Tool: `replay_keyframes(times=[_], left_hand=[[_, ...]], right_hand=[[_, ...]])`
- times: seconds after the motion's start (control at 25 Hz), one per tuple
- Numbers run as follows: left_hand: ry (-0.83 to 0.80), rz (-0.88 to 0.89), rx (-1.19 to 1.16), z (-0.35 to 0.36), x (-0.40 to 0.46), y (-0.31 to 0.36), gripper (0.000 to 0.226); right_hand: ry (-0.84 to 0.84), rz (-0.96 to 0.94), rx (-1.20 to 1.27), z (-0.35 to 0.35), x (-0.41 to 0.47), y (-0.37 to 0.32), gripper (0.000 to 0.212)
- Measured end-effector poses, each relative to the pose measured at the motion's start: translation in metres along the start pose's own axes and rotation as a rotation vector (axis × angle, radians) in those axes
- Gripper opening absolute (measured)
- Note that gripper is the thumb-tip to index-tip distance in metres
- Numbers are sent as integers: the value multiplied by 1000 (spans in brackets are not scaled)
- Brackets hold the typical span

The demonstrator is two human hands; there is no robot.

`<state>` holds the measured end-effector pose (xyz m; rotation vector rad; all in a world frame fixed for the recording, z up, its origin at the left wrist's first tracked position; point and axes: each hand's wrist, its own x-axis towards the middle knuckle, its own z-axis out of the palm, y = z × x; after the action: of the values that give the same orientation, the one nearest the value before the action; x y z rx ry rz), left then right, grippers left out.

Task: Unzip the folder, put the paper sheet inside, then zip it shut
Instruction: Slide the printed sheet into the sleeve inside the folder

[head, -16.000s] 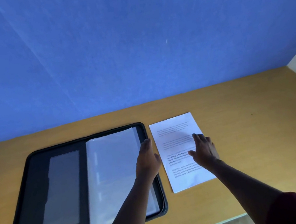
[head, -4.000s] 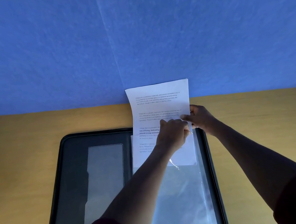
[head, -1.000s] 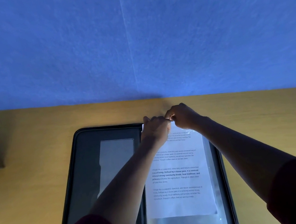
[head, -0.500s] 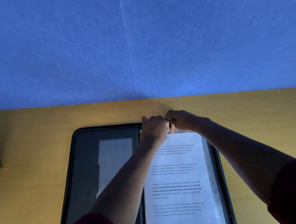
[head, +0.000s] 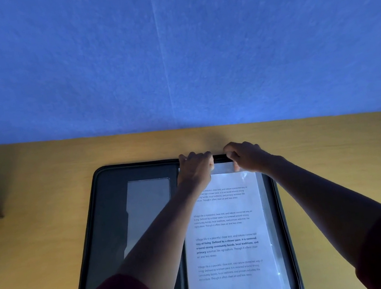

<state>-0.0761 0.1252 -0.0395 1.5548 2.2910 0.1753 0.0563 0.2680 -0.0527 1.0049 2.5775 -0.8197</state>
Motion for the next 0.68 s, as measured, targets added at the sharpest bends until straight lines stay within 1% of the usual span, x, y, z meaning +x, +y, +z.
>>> replay_keyframes(times=[0.2,0.28,0.36,0.44,0.52,0.6,0.68], left_hand=[[-4,-44,-51,7,3,-4,37],[30,-42,-52,9,4,-3,31],[78,-45,1,10,2,-3,23],[111,-65,35,13,-2,-3,28],[129,-86,16,16,-12,-1,31],[136,-93,-18,22,-25,2,35],[121,-113,-58,30,-40,7,45]], right_hand=[[112,69,-21,-14,-14,29,20],[129,102,3,-14,-17,30,29],[171,119,-10,-10,-22,30,37],[237,93,-49,-11,-28,29,34],[269,74,-33,-12,-35,31,32],[267,69,-6,-9,-46,30,31],[254,46,3,0,-56,26,33]])
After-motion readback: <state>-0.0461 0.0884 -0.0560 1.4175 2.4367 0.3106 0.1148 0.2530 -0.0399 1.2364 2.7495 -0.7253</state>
